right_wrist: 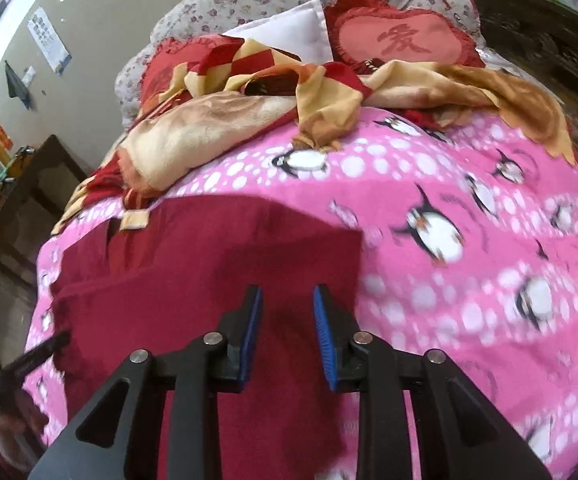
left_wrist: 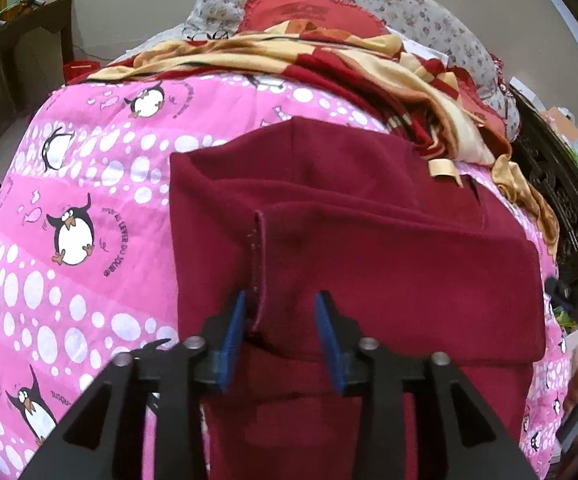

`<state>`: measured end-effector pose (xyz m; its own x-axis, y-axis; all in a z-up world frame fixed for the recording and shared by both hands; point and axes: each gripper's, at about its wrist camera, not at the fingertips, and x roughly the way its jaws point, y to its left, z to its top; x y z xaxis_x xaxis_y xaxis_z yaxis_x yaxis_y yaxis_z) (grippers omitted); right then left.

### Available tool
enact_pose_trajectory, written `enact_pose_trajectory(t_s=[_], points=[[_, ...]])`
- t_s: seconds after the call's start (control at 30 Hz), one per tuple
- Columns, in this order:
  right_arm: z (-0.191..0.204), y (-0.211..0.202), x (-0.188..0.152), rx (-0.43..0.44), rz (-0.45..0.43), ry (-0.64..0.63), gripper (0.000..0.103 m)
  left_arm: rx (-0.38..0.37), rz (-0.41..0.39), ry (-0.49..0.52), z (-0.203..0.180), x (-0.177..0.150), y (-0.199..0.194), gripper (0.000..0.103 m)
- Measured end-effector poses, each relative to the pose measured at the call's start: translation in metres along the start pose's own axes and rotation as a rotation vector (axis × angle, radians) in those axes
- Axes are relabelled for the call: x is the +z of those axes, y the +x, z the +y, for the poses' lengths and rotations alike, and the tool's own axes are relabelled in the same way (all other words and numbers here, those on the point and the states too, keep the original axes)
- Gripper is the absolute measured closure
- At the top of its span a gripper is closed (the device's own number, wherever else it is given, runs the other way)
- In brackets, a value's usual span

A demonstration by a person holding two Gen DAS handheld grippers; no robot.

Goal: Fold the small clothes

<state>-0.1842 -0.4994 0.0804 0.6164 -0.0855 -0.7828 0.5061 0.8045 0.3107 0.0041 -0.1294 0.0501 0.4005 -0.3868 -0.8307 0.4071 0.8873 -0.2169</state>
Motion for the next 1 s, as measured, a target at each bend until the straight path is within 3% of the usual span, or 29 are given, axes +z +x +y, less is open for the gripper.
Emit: enact_pose_trajectory(t_s=[0.17,0.23,0.3,0.43,0.5,0.57,0.7,0.87,0.93,0.97,1.0], points=[[0.0,-0.012,-0.041,0.006,0.008,-0.046,0.043,0.028,-0.006,0.027,-0.006,-0.004,-0.001,0.055],[0.002,0.002,-0.052,-0.053,0.054,-0.095,0.043,0.032,-0.007,0.025,-0.006,-0.005,-0.002,0.055],[-0.003,0.01,-0.057,-0.059,0.076,-0.083,0.043,0.034,-0.002,0.021,-0.006,-0.005,-0.003,0.055],[-0.011,-0.008,-0.052,-0.03,0.028,-0.014,0.043,0.043,-0.013,0.029,-0.007,-0.005,-0.011,0.051],[-0.011,-0.014,-0.046,0.0,-0.001,0.002,0.043,0.056,-0.034,0.035,-0.007,-0.004,-0.016,0.045],[-0.009,-0.014,-0.039,0.017,-0.012,0.011,0.037,0.062,-0.049,0.032,-0.007,-0.003,-0.018,0.044],[-0.007,0.001,-0.022,-0.009,-0.016,0.037,0.032,0.048,-0.044,0.007,-0.005,0.001,-0.015,0.043],[-0.014,0.029,-0.004,0.023,0.014,0.097,0.029,0.058,-0.025,0.024,-0.012,0.004,-0.002,0.043],[-0.016,0.031,-0.003,0.051,-0.012,0.093,0.035,0.054,-0.012,0.035,-0.016,0.005,0.003,0.043],[-0.017,0.029,-0.003,0.047,-0.03,0.087,0.056,0.05,-0.006,0.041,-0.018,0.005,0.006,0.043],[-0.018,0.027,-0.002,0.041,-0.045,0.072,0.064,0.048,-0.002,0.048,-0.021,0.005,0.008,0.043]])
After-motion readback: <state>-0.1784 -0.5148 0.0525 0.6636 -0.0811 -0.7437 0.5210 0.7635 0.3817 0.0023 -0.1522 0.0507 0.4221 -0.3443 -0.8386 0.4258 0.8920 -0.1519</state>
